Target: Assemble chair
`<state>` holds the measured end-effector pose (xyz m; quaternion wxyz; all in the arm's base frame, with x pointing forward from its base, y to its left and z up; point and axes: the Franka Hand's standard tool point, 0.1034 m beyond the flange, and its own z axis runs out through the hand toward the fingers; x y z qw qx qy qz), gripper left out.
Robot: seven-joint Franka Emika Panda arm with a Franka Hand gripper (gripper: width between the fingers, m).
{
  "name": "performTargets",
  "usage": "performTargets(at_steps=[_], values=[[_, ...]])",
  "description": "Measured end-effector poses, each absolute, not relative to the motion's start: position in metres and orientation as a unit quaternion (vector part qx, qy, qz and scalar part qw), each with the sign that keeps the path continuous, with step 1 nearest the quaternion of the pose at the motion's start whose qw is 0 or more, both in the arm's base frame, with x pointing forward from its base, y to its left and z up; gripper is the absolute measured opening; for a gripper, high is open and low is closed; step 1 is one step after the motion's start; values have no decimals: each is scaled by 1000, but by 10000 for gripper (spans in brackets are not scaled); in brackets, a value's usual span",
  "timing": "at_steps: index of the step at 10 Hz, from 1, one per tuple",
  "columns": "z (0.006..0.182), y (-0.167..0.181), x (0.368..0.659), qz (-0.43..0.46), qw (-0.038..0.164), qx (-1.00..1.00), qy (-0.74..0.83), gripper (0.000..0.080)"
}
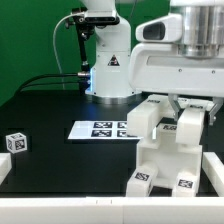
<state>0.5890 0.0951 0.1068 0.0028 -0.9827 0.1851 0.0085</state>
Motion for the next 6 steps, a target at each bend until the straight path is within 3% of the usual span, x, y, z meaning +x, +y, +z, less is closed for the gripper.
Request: performTargets(at_steps=[6], values=[[98, 86, 594, -1, 6, -984, 178, 285]])
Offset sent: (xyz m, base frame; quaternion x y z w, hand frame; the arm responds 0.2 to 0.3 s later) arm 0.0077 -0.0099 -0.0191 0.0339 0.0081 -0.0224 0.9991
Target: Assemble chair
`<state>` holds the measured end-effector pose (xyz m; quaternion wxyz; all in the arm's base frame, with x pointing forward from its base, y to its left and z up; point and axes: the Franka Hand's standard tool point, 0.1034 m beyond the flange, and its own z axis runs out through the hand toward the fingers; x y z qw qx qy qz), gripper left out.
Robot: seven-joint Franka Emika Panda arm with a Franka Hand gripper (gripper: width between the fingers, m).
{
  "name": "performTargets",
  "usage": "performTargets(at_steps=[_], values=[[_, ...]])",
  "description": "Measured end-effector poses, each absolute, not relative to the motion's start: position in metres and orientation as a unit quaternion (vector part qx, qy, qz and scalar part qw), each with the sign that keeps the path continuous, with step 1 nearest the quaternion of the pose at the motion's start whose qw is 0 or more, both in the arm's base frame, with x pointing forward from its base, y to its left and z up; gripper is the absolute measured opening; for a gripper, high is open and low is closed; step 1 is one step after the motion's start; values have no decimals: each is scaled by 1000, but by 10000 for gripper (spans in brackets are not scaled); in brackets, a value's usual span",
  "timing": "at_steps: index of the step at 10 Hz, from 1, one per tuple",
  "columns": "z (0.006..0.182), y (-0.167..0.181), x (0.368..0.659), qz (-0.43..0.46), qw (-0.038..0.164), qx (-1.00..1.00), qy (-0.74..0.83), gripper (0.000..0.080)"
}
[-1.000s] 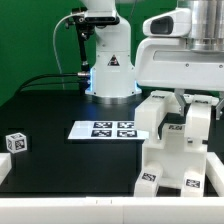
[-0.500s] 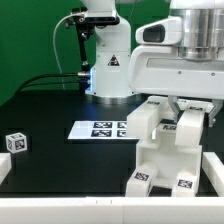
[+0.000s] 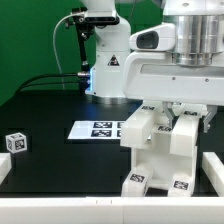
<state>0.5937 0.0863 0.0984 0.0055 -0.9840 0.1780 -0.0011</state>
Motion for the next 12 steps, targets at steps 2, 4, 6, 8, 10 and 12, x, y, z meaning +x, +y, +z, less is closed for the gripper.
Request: performTargets(at_steps=[2, 4, 6, 8, 10, 12], values=[[99, 85, 596, -7, 6, -984, 176, 466], [99, 84, 597, -8, 6, -984, 177, 616], [99, 84, 597, -8, 6, -984, 177, 647], [99, 83, 597, -8, 6, -984, 177, 648], [106, 83, 597, -7, 8, -984, 178, 648], [143, 86, 595, 7, 17, -984, 176, 648]])
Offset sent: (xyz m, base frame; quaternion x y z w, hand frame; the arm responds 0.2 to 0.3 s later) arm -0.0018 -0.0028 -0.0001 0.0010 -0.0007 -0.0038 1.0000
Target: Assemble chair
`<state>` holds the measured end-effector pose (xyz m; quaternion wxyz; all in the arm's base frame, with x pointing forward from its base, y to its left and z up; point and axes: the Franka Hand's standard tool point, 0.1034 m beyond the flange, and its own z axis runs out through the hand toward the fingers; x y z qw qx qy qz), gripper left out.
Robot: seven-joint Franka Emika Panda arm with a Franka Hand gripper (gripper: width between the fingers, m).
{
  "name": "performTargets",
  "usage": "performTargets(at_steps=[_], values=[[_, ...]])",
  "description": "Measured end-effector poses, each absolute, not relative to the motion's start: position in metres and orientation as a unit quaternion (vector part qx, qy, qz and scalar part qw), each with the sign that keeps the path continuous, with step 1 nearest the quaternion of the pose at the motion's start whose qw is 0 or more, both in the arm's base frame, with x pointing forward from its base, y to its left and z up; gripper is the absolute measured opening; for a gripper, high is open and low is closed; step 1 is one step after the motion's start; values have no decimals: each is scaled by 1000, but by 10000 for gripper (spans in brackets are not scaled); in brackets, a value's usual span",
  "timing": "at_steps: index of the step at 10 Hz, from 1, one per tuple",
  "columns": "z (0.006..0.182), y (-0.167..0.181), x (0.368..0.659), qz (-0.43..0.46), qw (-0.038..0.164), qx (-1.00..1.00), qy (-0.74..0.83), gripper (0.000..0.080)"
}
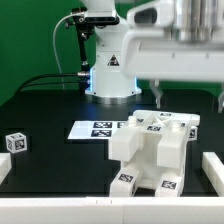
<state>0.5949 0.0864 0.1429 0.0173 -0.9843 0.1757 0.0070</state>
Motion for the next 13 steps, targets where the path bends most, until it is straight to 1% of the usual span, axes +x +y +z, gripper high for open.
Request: performTargets(at_steps=[1, 2, 3, 6, 7, 8, 9, 10, 11, 13], values=[[155, 89, 597, -1, 23, -984, 175, 648], [148, 87, 596, 1, 20, -984, 176, 648], [146, 87, 595, 3, 19, -984, 176, 648], [146, 87, 595, 4, 21, -984, 178, 648], [149, 87, 591, 15, 34, -980, 193, 648], [151, 93, 583, 18, 38, -980, 195, 648], [151, 103, 568, 26, 40, -980, 195, 648], [149, 111, 553, 32, 38, -977, 206, 648], [147, 118, 547, 30, 29, -979, 200, 648], [146, 115, 549, 29, 30, -979, 201, 648]])
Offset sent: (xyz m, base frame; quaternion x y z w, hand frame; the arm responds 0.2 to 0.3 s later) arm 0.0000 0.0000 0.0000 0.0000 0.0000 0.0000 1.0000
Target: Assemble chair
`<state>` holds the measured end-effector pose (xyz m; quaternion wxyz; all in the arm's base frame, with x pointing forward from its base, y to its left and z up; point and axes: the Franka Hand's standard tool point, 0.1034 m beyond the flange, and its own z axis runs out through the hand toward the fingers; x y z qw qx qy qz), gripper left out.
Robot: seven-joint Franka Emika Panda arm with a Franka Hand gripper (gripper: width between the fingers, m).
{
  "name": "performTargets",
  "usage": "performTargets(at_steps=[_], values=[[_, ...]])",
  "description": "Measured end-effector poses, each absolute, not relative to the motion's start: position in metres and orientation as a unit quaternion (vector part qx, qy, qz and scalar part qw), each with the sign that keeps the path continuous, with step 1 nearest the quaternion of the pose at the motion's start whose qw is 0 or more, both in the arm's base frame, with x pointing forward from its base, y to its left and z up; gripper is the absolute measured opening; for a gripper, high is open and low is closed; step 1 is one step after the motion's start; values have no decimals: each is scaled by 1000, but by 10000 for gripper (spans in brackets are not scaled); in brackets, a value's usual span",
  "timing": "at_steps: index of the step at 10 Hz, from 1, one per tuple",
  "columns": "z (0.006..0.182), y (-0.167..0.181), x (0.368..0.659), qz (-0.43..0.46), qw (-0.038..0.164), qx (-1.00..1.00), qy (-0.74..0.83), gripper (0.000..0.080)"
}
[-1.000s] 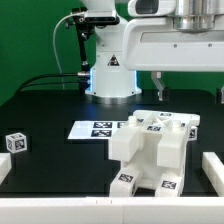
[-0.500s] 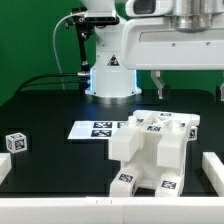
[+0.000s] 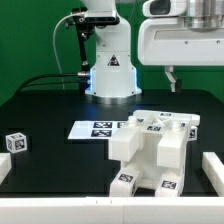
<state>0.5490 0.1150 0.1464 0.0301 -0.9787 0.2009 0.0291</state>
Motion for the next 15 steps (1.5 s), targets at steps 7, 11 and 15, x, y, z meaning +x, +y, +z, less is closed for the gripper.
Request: performTargets(at_steps=[7, 11, 15], values=[[147, 132, 505, 43, 36, -976, 209, 648], [133, 133, 494, 39, 41, -974, 219, 648], [113, 146, 459, 41, 29, -974, 222, 648]])
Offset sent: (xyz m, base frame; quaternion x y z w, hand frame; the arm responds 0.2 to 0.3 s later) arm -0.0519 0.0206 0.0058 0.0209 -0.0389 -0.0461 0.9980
